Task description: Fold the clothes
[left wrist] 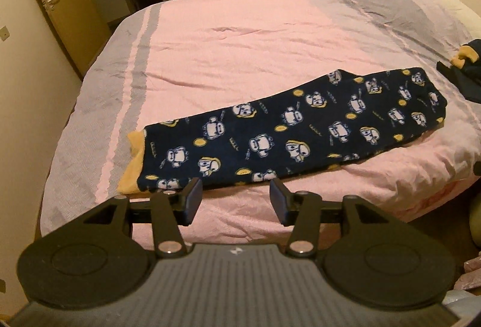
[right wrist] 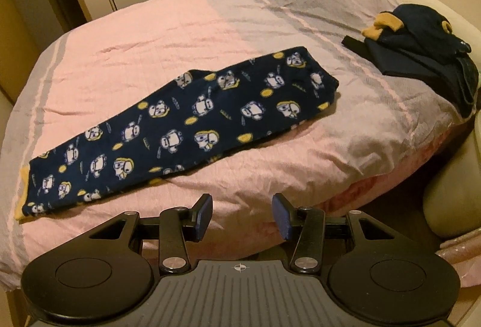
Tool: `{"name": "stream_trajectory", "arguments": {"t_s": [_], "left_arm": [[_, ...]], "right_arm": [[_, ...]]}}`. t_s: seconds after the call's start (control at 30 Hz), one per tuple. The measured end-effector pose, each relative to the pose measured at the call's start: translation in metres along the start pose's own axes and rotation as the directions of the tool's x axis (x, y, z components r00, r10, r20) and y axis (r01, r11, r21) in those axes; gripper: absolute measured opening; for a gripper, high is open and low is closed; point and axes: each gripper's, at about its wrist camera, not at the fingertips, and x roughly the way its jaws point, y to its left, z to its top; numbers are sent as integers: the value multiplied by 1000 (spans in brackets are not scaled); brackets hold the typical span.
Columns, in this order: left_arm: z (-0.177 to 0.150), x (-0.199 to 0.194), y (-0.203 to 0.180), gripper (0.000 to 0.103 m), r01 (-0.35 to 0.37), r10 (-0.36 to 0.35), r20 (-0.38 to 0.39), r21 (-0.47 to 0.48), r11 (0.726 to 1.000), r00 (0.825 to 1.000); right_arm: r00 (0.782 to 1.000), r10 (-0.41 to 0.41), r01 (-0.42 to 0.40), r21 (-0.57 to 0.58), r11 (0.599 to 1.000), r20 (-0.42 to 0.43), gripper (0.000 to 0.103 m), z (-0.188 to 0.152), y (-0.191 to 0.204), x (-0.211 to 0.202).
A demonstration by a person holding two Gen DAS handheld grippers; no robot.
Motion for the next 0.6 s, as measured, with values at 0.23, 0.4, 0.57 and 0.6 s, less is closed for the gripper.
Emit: {"name": "stream_trajectory", "arguments": {"t_s": [0.23, 0.4, 0.57, 0.6], "left_arm": [[-1, -1, 4, 46, -3, 3, 6, 10, 1000, 1000], [-1, -2, 6, 51, -4, 3, 14, 18, 1000, 1000], [0, 1, 8, 51, -5, 5, 9, 24, 1000, 1000], [0, 1, 8, 51, -6, 5, 6, 25, 1000, 1000]], "right_arm": [[1000, -9, 9, 18, 1000, 4, 48, -3, 0, -2], [1000, -12, 12, 30, 999, -2, 48, -5, 1, -2], [1000, -13, 13, 39, 999, -13, 48, -6, 2, 2], [1000, -12, 12, 39, 999, -16, 48, -6, 2, 3]]}}
